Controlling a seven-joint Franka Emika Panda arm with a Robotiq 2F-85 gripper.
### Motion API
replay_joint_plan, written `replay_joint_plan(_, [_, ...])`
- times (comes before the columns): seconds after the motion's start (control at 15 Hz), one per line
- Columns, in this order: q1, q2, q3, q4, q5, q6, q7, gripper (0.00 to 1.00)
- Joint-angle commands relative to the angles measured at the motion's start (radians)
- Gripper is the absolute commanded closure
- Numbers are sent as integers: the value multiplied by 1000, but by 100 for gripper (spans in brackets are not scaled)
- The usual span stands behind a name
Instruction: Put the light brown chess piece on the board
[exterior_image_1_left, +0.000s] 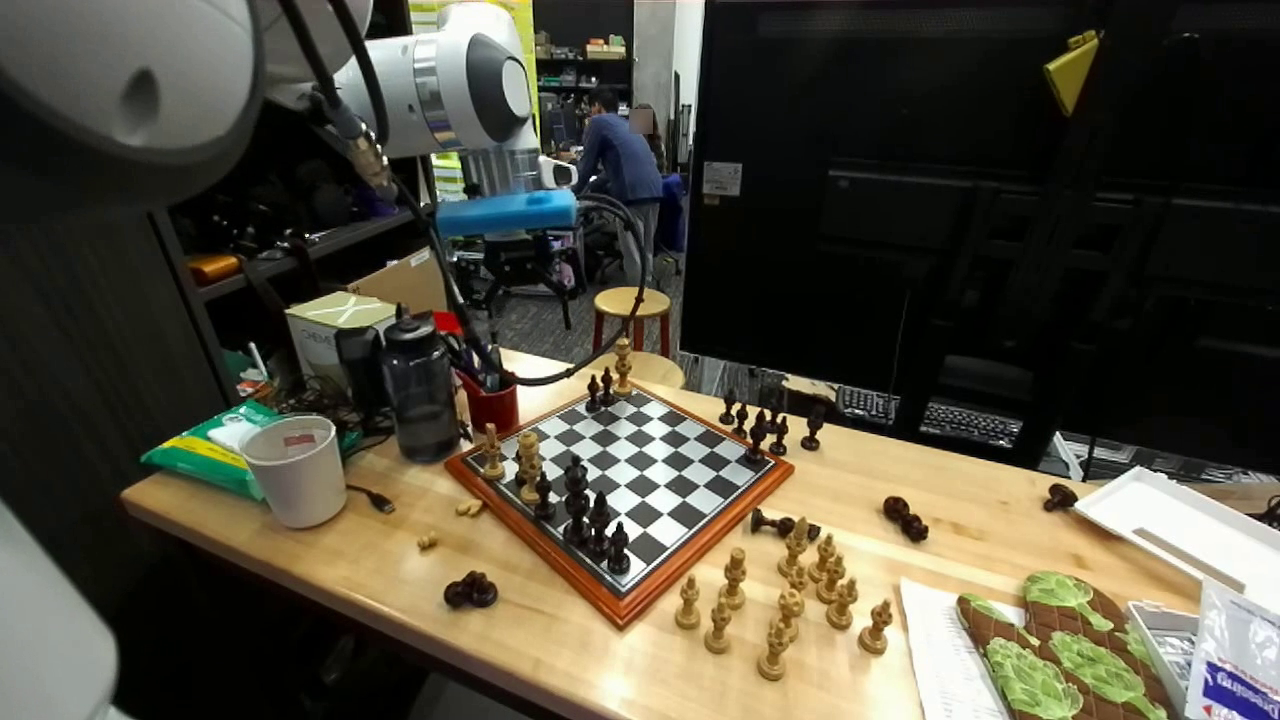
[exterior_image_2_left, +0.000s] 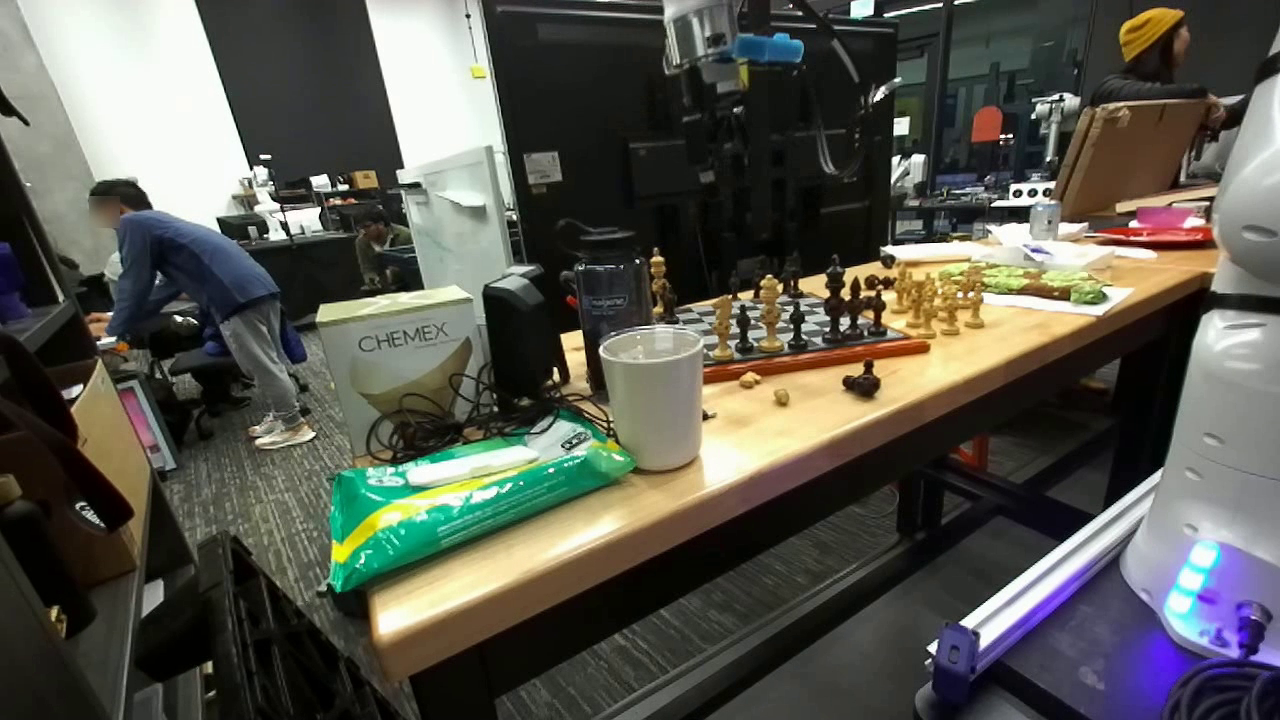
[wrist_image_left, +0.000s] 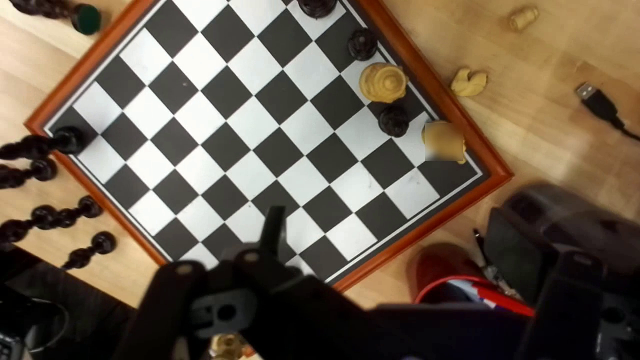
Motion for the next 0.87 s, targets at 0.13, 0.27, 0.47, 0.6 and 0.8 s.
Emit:
replay_joint_plan(0.13, [-30,-80,-20,-79,-10,92,211,0])
replay_joint_plan(0.27, [-40,-98,-25,-101,-9,120,280,0])
replay_joint_plan(0.47, [-43,-59,-25,-65,-3,105,274,0])
replay_joint_plan(0.6, [-46,-70,-27,-76,-3,111,290,0])
replay_joint_plan(0.8, [-47,-73,-27,-79,-3,113,298,0])
